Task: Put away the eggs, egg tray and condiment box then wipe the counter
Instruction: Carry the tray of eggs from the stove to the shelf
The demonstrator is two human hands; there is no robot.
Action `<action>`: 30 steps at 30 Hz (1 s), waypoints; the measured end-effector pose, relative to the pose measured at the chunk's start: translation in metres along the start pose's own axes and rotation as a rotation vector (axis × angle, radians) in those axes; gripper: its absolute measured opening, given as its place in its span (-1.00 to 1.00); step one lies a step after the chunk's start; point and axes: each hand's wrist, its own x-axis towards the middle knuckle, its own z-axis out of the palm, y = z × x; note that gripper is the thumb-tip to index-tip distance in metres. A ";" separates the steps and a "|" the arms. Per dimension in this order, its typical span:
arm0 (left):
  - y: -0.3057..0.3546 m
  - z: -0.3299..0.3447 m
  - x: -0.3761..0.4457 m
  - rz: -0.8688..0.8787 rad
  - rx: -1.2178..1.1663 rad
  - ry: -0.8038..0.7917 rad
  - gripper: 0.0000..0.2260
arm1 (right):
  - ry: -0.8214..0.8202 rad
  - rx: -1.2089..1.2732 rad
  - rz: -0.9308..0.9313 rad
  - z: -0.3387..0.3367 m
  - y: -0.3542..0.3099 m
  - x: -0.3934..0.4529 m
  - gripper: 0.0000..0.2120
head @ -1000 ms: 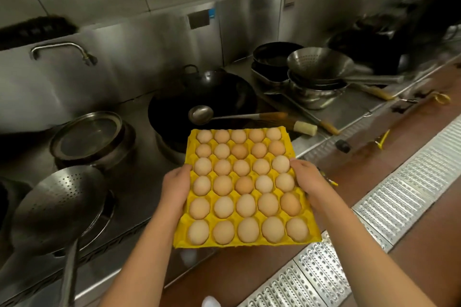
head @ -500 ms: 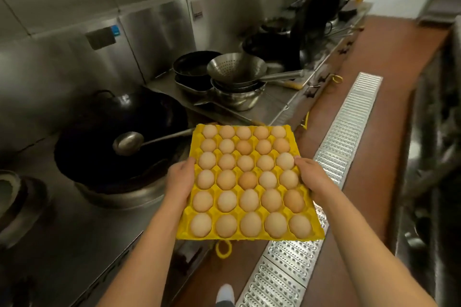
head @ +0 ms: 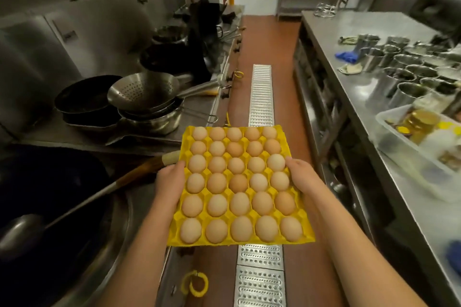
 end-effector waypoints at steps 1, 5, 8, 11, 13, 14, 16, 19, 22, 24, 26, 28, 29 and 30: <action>0.002 0.009 0.004 -0.004 -0.003 -0.025 -0.71 | 0.021 -0.001 0.006 -0.008 0.002 0.000 -0.60; 0.013 0.052 0.010 -0.001 -0.001 -0.117 -0.72 | 0.087 0.037 0.068 -0.042 0.012 0.003 -0.60; 0.025 0.084 0.014 0.030 0.032 -0.160 -0.71 | 0.114 0.084 0.083 -0.067 0.019 0.015 -0.63; 0.041 0.115 0.019 0.011 0.022 -0.174 -0.73 | 0.117 0.097 0.072 -0.092 0.020 0.037 -0.62; 0.053 0.136 0.023 -0.008 0.001 -0.182 -0.75 | 0.108 0.108 0.061 -0.109 0.018 0.057 -0.61; 0.060 0.146 0.025 -0.014 0.000 -0.184 -0.76 | 0.100 0.113 0.060 -0.117 0.017 0.067 -0.60; 0.073 0.166 0.032 -0.002 0.022 -0.172 -0.75 | 0.083 0.120 0.051 -0.134 0.015 0.089 -0.59; 0.094 0.198 0.043 0.035 0.041 -0.126 -0.74 | 0.051 0.116 0.010 -0.161 0.014 0.125 -0.58; 0.113 0.229 0.049 0.014 0.029 -0.084 -0.74 | 0.041 0.127 -0.005 -0.183 0.012 0.157 -0.57; 0.120 0.245 0.053 0.012 0.030 -0.065 -0.75 | 0.029 0.127 -0.001 -0.194 0.012 0.172 -0.58; 0.125 0.257 0.057 0.011 0.033 -0.062 -0.74 | 0.024 0.127 0.002 -0.203 0.013 0.187 -0.56; 0.128 0.265 0.064 -0.003 0.030 -0.065 -0.73 | 0.016 0.123 0.010 -0.208 0.013 0.201 -0.54; 0.129 0.269 0.068 -0.009 0.030 -0.070 -0.72 | 0.015 0.124 0.020 -0.209 0.013 0.209 -0.54; 0.131 0.273 0.074 -0.011 0.030 -0.074 -0.71 | 0.017 0.125 0.031 -0.210 0.012 0.217 -0.54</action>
